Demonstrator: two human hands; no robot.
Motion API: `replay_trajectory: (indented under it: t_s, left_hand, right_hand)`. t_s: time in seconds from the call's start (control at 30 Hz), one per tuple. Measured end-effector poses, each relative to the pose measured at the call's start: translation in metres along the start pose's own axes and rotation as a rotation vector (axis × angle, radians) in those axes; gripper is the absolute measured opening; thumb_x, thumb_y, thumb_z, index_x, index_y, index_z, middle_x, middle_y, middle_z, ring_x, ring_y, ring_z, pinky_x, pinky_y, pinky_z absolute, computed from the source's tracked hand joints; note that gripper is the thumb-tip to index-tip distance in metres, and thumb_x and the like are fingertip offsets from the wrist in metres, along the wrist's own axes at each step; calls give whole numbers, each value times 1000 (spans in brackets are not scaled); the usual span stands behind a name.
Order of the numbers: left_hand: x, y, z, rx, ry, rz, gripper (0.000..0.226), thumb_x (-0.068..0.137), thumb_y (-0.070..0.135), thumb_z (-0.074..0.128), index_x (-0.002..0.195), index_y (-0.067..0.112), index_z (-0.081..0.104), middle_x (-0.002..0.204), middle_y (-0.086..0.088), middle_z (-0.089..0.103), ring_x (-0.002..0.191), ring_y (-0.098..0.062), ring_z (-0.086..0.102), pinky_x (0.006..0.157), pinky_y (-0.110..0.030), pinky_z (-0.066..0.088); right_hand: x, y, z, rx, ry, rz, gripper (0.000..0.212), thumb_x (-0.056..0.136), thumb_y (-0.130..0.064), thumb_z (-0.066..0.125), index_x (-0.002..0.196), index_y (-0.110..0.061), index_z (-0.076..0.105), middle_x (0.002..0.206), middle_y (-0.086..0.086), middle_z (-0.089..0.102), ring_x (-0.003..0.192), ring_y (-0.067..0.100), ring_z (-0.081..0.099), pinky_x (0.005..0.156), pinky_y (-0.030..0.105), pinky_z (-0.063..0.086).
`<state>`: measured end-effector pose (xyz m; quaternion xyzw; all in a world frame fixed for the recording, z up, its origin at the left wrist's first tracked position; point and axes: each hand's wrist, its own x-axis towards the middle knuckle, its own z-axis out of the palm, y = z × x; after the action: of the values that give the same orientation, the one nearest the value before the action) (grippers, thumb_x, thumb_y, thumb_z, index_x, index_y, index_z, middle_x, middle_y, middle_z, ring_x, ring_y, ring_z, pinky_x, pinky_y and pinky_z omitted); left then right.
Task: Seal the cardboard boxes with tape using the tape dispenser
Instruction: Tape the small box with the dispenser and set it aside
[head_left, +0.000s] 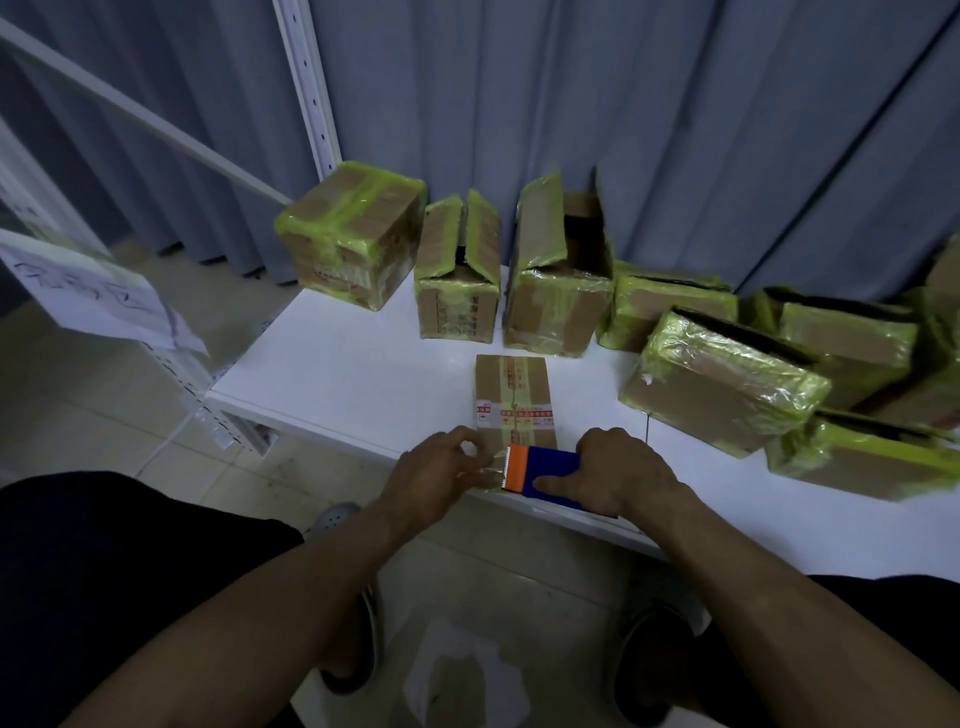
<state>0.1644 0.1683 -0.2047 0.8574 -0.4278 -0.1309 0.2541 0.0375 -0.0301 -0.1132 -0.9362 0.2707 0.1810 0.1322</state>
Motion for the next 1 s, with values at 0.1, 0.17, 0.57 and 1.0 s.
replay_trajectory:
  t_s: [0.1,0.17,0.57,1.0]
  left_hand:
    - [2,5,-3,202,82,104,36,88,47,68,122,34,66,136,12,56,122,-14,51,84,-30,54]
    - [1,9,-2,309,104,183,38,80,36,82,116,34,70,135,7,59,120,-21,55,76,-36,58]
    - [3,6,7,252,80,284,42,77,30,83,118,25,72,119,1,69,111,-17,64,86,-32,58]
    - [2,6,0,343,16,217,43,89,28,72,131,25,64,134,-1,61,123,-18,58,97,-36,53]
  right_hand:
    - [0,2,1,1,8,-6,76,76,-77,69,124,-18,61,116,2,70,98,21,68,71,28,51]
    - [0,4,2,0,9,-10,76,77,-76,69,125,-18,61,117,2,70,98,21,67,70,28,50]
    - [-2,10,7,21,21,-29,71,77,-78,67,116,-19,63,111,2,71,94,18,67,75,29,56]
    - [-14,16,-6,86,9,-15,69,76,-79,68,111,-20,62,97,-3,64,87,13,62,70,24,52]
